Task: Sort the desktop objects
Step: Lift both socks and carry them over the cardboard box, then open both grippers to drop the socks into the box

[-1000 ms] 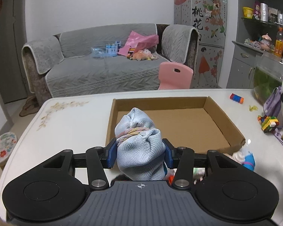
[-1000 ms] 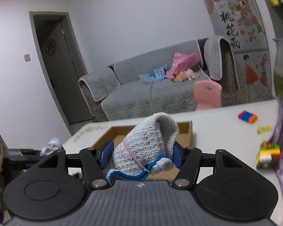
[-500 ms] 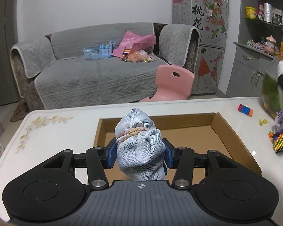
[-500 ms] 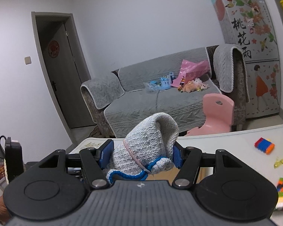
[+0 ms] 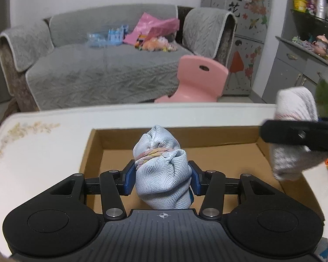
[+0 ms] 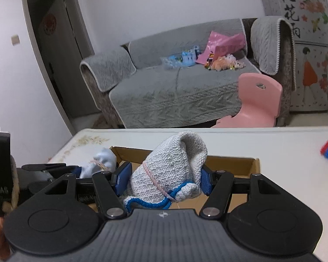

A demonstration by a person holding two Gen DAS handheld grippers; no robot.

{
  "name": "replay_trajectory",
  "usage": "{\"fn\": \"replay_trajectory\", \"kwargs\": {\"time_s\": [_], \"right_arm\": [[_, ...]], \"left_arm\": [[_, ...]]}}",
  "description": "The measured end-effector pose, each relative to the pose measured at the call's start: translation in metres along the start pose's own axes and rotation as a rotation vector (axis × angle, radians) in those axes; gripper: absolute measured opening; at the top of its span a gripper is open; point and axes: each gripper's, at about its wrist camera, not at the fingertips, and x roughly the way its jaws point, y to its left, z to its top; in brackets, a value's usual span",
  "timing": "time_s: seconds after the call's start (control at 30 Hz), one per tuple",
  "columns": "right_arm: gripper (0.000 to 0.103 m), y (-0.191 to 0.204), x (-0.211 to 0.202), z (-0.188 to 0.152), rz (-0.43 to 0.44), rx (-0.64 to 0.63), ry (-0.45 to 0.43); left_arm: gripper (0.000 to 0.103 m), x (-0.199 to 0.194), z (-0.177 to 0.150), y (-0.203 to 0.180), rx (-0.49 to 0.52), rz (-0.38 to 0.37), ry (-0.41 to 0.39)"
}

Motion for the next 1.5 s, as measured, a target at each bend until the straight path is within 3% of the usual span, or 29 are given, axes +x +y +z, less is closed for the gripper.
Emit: {"fn": "replay_trajectory", "kwargs": {"time_s": [0.57,0.87,1.37,1.47,1.5], "right_arm": [[0.059,0.007,0.071,-0.007,-0.118,0.006,0.181],[0.059,0.008,0.085,-0.019,-0.142,-0.010,0.215],[0.060,0.012,0.076,-0.030,-0.151,-0.037,0.252],[0.068,0.010,0.076,-0.029,-0.143,-0.032,0.245],[0.076,0.010,0.076,-0.029,-0.147,-0.032,0.240]], "left_arm": [[0.055,0.041,-0.010,0.018,-0.049,0.027,0.082],[0.057,0.042,-0.018,0.007,-0.008,0.073,0.146],[0.060,0.022,-0.038,0.001,0.006,0.028,0.181],[0.064,0.022,-0.037,0.006,-0.013,0.028,0.176],[0.064,0.020,-0.036,0.007,-0.016,0.027,0.173]]}}
